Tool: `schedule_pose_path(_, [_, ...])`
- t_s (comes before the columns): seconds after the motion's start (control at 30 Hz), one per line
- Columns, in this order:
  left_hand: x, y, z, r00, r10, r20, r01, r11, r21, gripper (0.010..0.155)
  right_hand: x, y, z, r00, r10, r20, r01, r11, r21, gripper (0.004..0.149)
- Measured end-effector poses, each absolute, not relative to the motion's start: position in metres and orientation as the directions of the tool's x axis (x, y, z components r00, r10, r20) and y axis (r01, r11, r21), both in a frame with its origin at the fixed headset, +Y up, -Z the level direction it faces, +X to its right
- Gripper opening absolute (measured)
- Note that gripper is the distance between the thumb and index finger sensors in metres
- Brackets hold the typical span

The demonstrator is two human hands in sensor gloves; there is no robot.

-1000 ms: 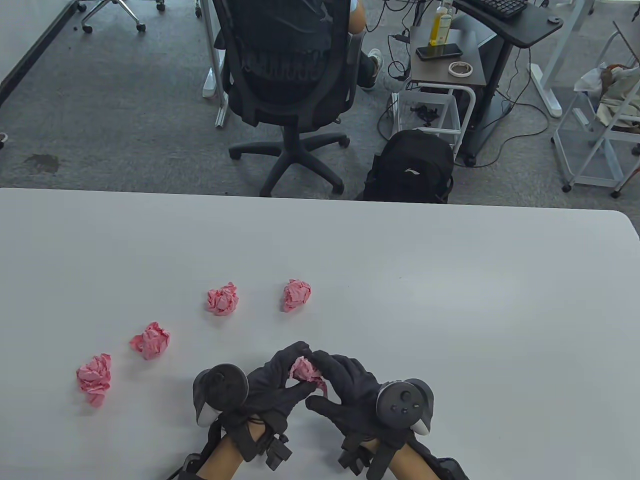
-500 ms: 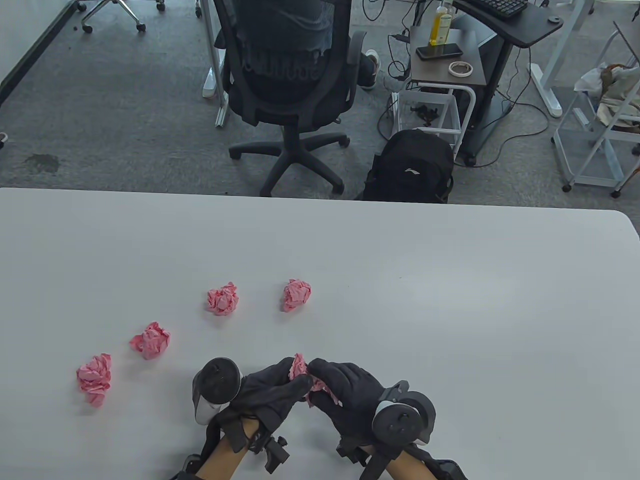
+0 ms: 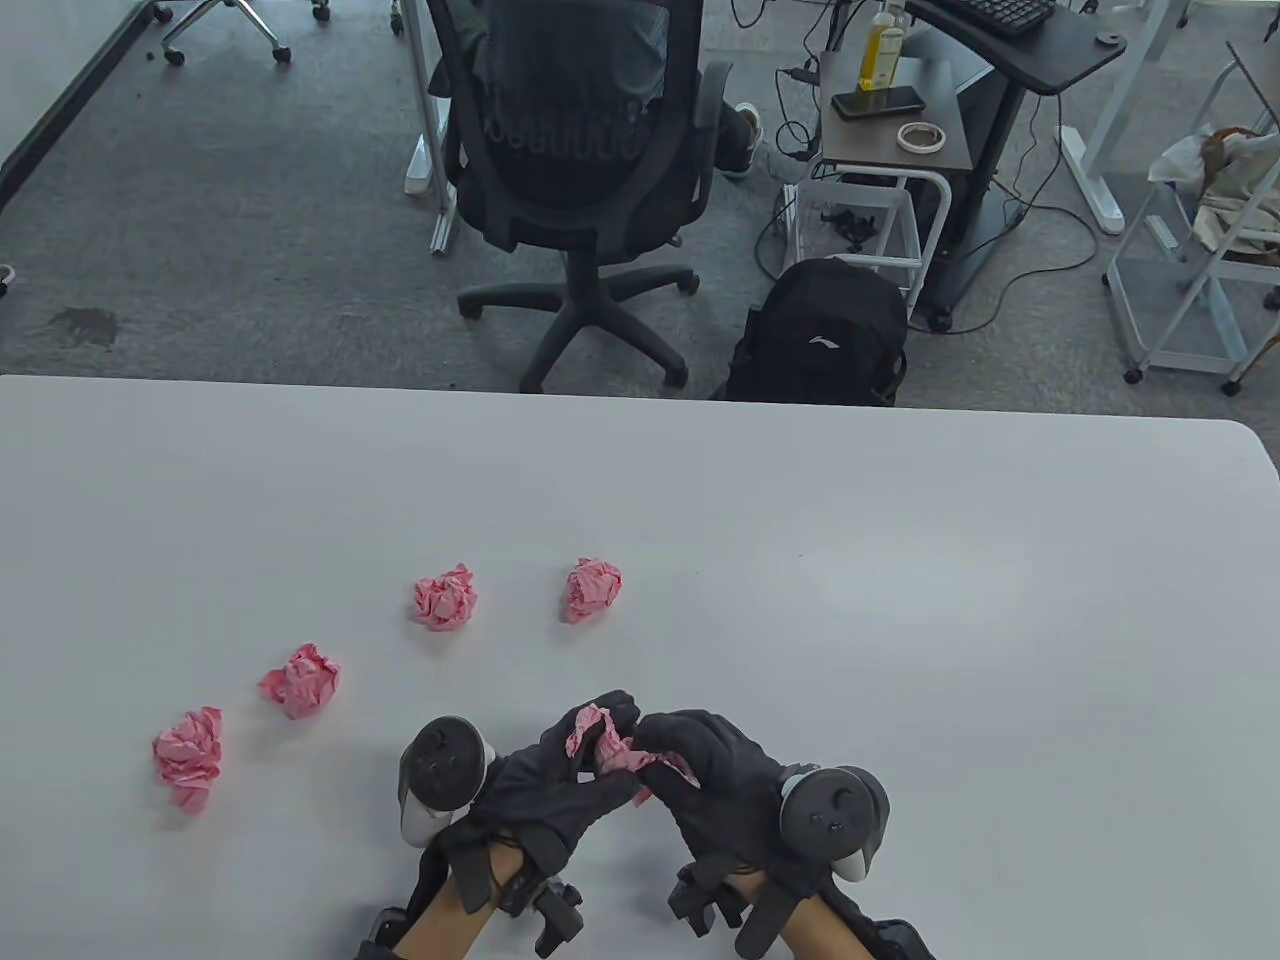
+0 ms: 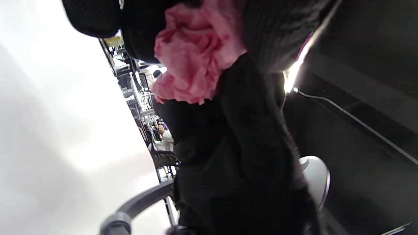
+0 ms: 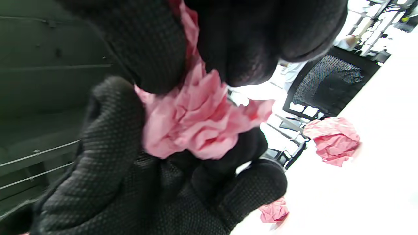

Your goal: Flatten crumpled papers and stack

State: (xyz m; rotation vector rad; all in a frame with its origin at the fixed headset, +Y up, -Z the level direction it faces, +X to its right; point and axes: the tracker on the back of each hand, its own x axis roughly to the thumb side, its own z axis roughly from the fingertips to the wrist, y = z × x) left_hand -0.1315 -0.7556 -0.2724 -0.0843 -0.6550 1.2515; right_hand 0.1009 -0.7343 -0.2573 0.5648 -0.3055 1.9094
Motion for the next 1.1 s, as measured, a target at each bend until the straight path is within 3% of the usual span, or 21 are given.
schedule_pose_path(0.17, [-0.139, -0.755, -0.274, 0.324, 0.853, 0.41, -0.84, 0.458, -0.289, 0.077, 0.102, -0.735, -0.259, -0.243, 0.812, 0.531, -0.93, -0.35, 0.11, 0.045])
schedule_pose_path(0.27, [-0.143, -0.756, -0.275, 0.349, 0.849, 0.397, -0.85, 0.465, -0.246, 0.075, 0.1, -0.734, -0.259, -0.233, 0.802, 0.55, -0.926, -0.355, 0.125, 0.044])
schedule_pose_path(0.33, [-0.142, -0.756, -0.274, 0.243, 0.894, 0.377, -0.869, 0.373, -0.325, 0.071, 0.1, -0.734, -0.259, -0.218, 0.811, 0.542, -0.93, -0.342, 0.138, 0.043])
schedule_pose_path(0.43, [-0.13, -0.76, -0.273, -0.032, 0.964, 0.263, -0.856, 0.109, -0.505, 0.065, 0.103, -0.738, -0.262, -0.276, 0.821, 0.5, -0.924, -0.369, 0.097, 0.044])
schedule_pose_path(0.47, [-0.128, -0.761, -0.273, -0.043, 0.971, 0.236, -0.841, 0.092, -0.533, 0.065, 0.104, -0.739, -0.263, -0.273, 0.83, 0.487, -0.93, -0.357, 0.088, 0.045])
schedule_pose_path(0.6, [-0.133, -0.76, -0.275, 0.104, 0.938, 0.33, -0.841, 0.26, -0.475, 0.076, 0.109, -0.739, -0.264, -0.281, 0.846, 0.454, -0.937, -0.343, 0.06, 0.045])
schedule_pose_path(0.67, [-0.134, -0.76, -0.277, 0.135, 0.939, 0.315, -0.833, 0.28, -0.477, 0.081, 0.108, -0.74, -0.265, -0.278, 0.846, 0.455, -0.936, -0.346, 0.07, 0.045])
schedule_pose_path(0.73, [-0.14, -0.762, -0.276, 0.196, 0.943, 0.268, -0.861, 0.296, -0.413, 0.078, 0.11, -0.739, -0.265, -0.243, 0.85, 0.466, -0.942, -0.322, 0.096, 0.047])
schedule_pose_path(0.87, [-0.152, -0.76, -0.28, 0.323, 0.896, 0.306, -0.861, 0.412, -0.298, 0.072, 0.106, -0.738, -0.265, -0.145, 0.873, 0.466, -0.938, -0.271, 0.215, 0.051])
schedule_pose_path(0.93, [-0.15, -0.76, -0.281, 0.228, 0.919, 0.321, -0.876, 0.337, -0.346, 0.07, 0.105, -0.74, -0.266, -0.191, 0.878, 0.438, -0.932, -0.302, 0.2, 0.052])
schedule_pose_path(1.0, [-0.143, -0.762, -0.278, 0.046, 0.967, 0.25, -0.879, 0.158, -0.449, 0.068, 0.108, -0.742, -0.267, -0.266, 0.887, 0.378, -0.916, -0.354, 0.186, 0.055])
schedule_pose_path(1.1, [-0.133, -0.762, -0.277, -0.021, 0.97, 0.243, -0.835, 0.117, -0.538, 0.071, 0.114, -0.744, -0.272, -0.363, 0.87, 0.335, -0.896, -0.424, 0.13, 0.051])
